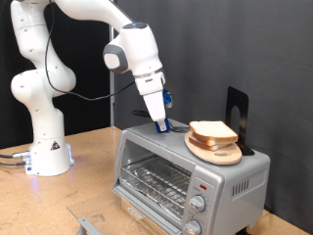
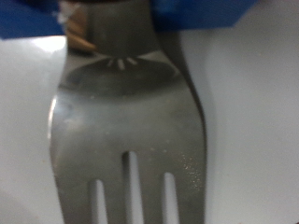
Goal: Make a piece of toast with the oven
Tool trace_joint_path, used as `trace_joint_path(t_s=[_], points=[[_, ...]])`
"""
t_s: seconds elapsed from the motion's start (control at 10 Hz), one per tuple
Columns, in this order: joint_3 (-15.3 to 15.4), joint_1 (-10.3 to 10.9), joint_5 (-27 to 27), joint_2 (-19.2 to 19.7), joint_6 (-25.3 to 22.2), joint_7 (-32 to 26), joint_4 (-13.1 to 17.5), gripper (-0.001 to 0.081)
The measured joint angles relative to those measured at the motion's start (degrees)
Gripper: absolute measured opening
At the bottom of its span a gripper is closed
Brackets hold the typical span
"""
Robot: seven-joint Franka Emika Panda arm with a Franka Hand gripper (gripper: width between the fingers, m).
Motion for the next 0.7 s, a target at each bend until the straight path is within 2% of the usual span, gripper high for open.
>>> trace_joint_path(t_s=[0.4, 0.5, 0.6, 0.7], points=[[0.2, 0.4, 0.0, 0.0, -1.5, 0.0, 0.0, 0.0808], [0.3, 0.4, 0.0, 0.0, -1.6, 0.0, 0.0, 0.0717], [0.5, 0.4, 0.0, 0.0, -1.6, 0.0, 0.0, 0.0717], [0.6, 0.4, 0.0, 0.0, -1.6, 0.0, -0.1, 0.0512]])
